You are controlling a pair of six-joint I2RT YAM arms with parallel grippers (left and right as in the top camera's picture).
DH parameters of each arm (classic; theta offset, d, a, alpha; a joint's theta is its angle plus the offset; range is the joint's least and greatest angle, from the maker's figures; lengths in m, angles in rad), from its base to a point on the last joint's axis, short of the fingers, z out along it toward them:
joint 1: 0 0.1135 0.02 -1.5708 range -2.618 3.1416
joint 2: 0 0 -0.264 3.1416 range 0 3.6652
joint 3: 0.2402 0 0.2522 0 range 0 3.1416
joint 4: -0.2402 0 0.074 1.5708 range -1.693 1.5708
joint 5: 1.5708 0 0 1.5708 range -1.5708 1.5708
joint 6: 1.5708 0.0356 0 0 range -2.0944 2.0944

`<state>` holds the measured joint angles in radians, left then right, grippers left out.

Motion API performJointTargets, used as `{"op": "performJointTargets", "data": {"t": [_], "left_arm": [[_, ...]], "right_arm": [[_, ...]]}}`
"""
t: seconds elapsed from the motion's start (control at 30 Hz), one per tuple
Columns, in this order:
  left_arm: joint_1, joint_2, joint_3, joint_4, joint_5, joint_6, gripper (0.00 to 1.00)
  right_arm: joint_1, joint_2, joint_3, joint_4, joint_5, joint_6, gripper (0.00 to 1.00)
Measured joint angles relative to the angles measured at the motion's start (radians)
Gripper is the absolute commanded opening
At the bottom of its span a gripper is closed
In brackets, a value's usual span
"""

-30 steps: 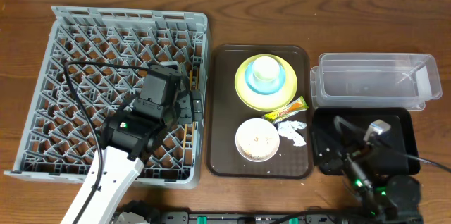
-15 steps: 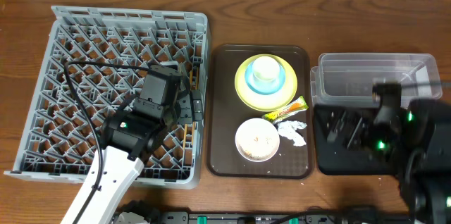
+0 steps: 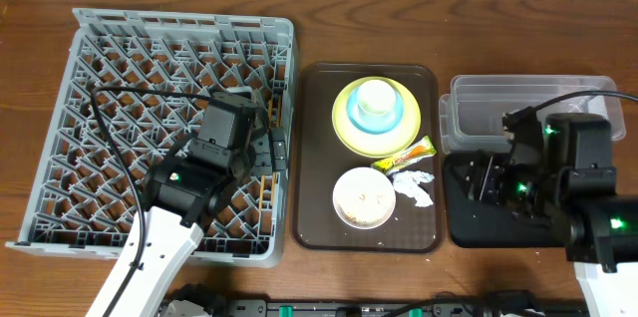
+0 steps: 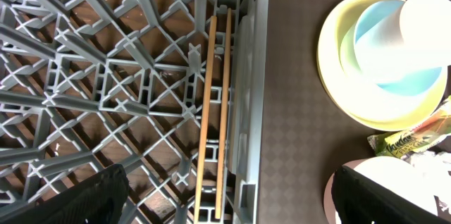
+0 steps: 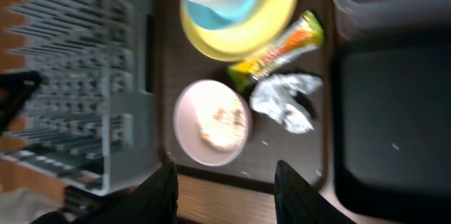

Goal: Sort waste into correct bins and load items into the dishwasher
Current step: 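Move the right gripper over the tray toward the crumpled white tissue, then lower the right gripper and pinch the white tissue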

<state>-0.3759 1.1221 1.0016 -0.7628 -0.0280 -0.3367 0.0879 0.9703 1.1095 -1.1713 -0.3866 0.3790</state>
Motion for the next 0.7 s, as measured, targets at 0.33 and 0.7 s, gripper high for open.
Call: {"op": "performJointTargets", "data": {"t": [0.33,0.7], "left_arm": [[0.0,0.0,0.0,0.0,0.0,0.0,0.93],[0.0,0.0,0.0,0.0,0.0,0.0,0.93]], "right_arm": [[0.201,0.086,0.0,-0.055,0.167,-0.008,0.47],[0.46,0.31,0.0,-0.011,0.403,0.082,0.26]]}}
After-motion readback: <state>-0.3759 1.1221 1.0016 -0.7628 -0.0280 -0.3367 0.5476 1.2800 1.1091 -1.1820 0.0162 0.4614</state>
